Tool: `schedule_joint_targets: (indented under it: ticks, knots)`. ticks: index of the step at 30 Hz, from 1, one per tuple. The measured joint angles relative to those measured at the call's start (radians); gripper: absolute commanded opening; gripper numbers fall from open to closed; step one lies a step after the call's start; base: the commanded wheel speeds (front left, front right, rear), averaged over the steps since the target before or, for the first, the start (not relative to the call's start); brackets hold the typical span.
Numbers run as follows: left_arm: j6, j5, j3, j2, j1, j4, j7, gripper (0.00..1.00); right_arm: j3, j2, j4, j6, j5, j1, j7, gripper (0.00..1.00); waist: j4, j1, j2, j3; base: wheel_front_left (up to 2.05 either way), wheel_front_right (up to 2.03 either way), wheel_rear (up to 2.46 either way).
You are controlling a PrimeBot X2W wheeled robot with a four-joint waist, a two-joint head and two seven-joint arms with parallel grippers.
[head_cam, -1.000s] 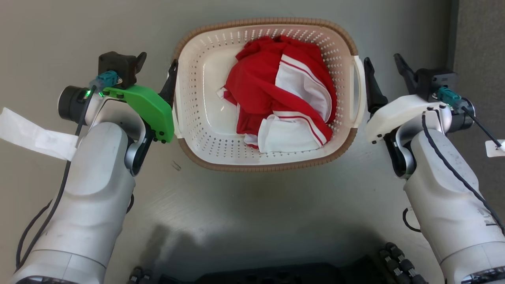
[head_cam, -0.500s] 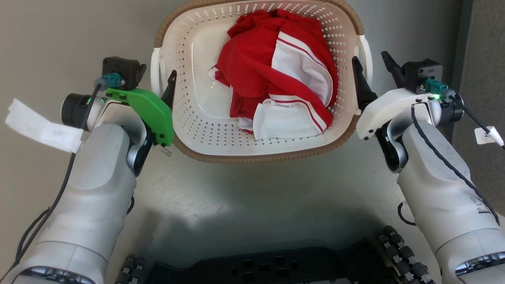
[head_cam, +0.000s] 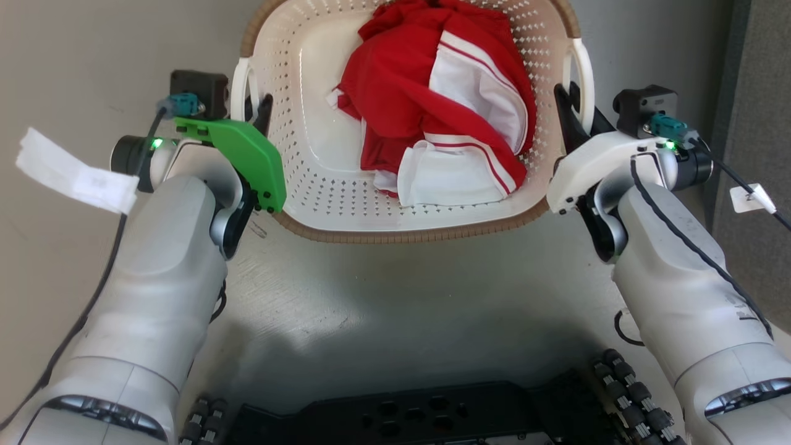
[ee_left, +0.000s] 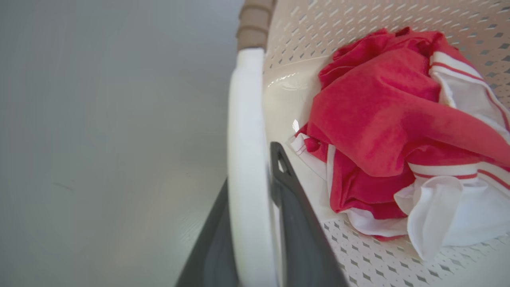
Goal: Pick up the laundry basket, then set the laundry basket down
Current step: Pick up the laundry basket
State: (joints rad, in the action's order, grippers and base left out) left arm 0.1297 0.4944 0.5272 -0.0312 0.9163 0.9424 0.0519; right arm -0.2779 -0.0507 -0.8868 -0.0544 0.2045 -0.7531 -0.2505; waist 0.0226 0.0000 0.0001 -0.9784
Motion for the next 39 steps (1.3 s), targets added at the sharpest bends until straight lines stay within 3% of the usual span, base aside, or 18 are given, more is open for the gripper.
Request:
schedule_joint_targets:
  ticks: [19,39]
  knots:
    - [-0.007,0.126,0.083,0.011,0.008,0.083,-0.017,0.0,-0.016,0.008,-0.13,-0.016,0.024,-0.025,-0.004,0.0,-0.006,0.0,0.0,0.066,0.0,0.0,0.0]
    - [-0.006,0.271,0.126,0.02,-0.069,0.149,-0.137,0.0,-0.077,0.019,-0.275,-0.06,0.053,-0.014,0.025,0.0,0.01,0.0,0.0,0.277,0.0,0.0,0.0]
